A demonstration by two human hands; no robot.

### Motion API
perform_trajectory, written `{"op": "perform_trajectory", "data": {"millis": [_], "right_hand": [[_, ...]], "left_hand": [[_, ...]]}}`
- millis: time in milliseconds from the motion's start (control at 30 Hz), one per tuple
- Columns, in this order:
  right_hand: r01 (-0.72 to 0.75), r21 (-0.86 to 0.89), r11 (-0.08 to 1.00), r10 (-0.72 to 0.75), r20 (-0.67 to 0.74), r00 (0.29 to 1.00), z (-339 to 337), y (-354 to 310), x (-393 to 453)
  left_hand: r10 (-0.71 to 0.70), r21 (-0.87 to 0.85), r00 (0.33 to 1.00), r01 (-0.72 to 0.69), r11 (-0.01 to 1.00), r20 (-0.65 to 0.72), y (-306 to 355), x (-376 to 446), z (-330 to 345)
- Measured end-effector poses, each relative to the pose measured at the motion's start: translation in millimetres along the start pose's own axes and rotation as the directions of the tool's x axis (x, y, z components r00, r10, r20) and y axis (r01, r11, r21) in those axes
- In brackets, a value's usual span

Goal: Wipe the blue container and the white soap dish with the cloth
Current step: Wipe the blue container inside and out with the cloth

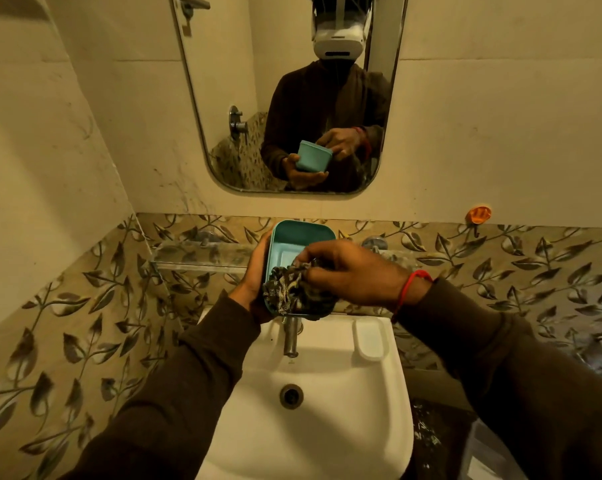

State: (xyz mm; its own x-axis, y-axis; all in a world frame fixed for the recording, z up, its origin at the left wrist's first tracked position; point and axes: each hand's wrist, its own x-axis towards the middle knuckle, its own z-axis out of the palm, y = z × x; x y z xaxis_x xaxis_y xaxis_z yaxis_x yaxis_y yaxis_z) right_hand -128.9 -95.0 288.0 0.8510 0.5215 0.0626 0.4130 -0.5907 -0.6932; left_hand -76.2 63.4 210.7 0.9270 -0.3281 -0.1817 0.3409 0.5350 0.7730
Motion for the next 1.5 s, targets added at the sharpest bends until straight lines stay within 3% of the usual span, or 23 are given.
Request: {"op": "perform_trajectory", "data": {"millis": [167, 233, 300, 400, 500, 567, 733, 900, 1033, 1200, 1333, 1433, 1500], "right_hand": [[-0.056, 0.41, 0.91, 0.09, -0.063, 0.994, -7, 1, 5], [-0.019, 0.488, 0.873, 0.105, -0.148, 0.983, -10, 0, 6], [0.064, 0.392, 0.918, 0.065, -0.307, 0.95, -13, -1, 8], [0.105, 0.001, 0.994, -0.093, -0.46, 0.883, -12, -5, 7], [0.036, -0.47, 0.882, -0.25, -0.402, 0.881, 8, -15, 6], [0.013, -0.617, 0.786, -0.284, -0.342, 0.896, 26, -17, 11], [0.048, -0.464, 0.885, -0.221, -0.326, 0.919, 41, -12, 19], [0.257, -0.421, 0.87, -0.312, -0.067, 0.948, 44, -3, 7], [0.285, -0.43, 0.857, -0.272, 0.092, 0.958, 40, 0, 3], [0.329, -0.464, 0.823, -0.276, 0.179, 0.944, 34, -1, 10], [0.284, -0.379, 0.881, -0.193, 0.26, 0.946, 27, -2, 10], [0.249, -0.289, 0.924, -0.206, 0.173, 0.963, 17, -5, 8], [0.185, -0.273, 0.944, -0.22, -0.106, 0.97, 13, -9, 12]], "left_hand": [[0.036, -0.043, 0.999, -0.037, 0.998, -0.014, -11, -5, -6], [0.017, -0.084, 1.0, -0.019, 0.996, -0.026, -14, -9, -10], [0.029, -0.123, 0.999, -0.033, 0.992, -0.034, -13, -10, -15], [0.094, -0.139, 0.993, -0.103, 0.985, -0.071, -10, -8, -16], [0.085, -0.156, 0.995, -0.092, 0.983, -0.049, -13, -11, -6], [0.098, -0.162, 0.993, -0.107, 0.981, -0.064, -19, -12, 1], [0.117, -0.2, 0.987, -0.137, 0.97, -0.107, -23, -14, 7], [0.174, -0.133, 0.977, -0.19, 0.973, -0.12, -14, -16, -2], [0.15, -0.058, 0.982, -0.158, 0.986, -0.116, -12, -20, -3], [0.162, -0.03, 0.985, -0.164, 0.986, -0.064, -12, -21, 2], [0.163, 0.018, 0.985, -0.162, 0.987, -0.059, -18, -23, 4], [0.155, -0.063, 0.986, -0.158, 0.985, -0.057, -12, -22, 5], [0.122, -0.132, 0.991, -0.13, 0.983, -0.061, -10, -19, 6]]}}
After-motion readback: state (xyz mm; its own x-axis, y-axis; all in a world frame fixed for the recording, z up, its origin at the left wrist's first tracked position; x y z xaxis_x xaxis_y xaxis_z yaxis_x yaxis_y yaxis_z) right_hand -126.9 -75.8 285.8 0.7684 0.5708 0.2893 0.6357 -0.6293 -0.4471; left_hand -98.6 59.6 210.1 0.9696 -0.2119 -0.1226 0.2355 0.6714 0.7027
